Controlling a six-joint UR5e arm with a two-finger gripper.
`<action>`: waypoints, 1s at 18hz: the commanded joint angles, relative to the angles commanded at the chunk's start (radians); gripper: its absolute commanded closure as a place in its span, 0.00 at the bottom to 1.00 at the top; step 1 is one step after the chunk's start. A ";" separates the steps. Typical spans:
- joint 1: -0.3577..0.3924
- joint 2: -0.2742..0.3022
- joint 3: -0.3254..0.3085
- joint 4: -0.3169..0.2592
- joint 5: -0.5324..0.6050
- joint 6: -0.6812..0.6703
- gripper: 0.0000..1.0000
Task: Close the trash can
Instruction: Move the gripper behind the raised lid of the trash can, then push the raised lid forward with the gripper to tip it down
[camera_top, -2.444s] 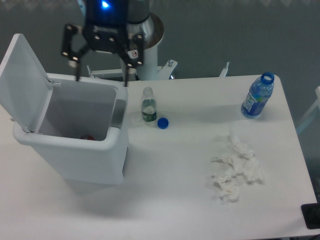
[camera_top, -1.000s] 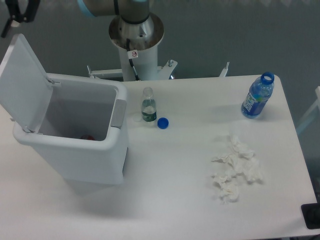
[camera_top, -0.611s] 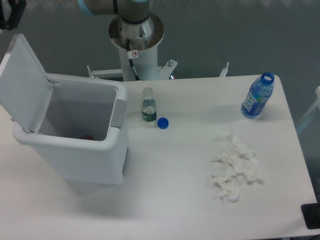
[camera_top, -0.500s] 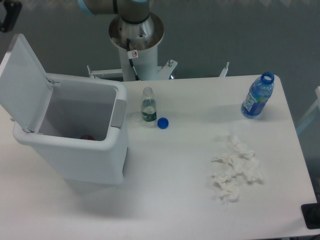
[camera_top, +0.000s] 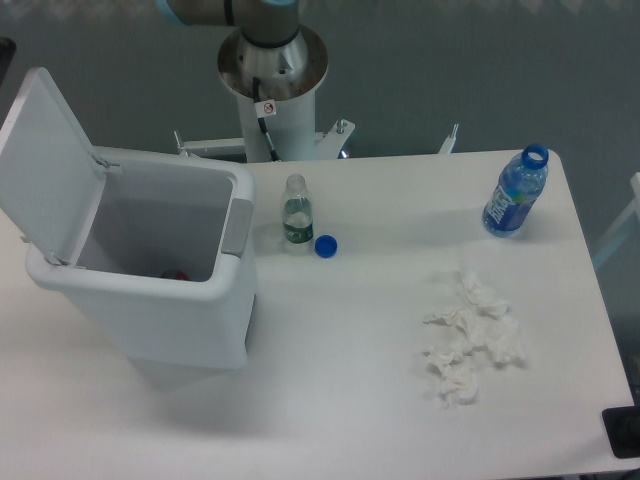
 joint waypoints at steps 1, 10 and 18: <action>0.000 0.002 -0.009 0.000 0.000 0.006 0.00; 0.014 0.011 -0.025 0.000 0.107 0.034 0.00; 0.072 0.012 -0.052 0.000 0.156 0.037 0.00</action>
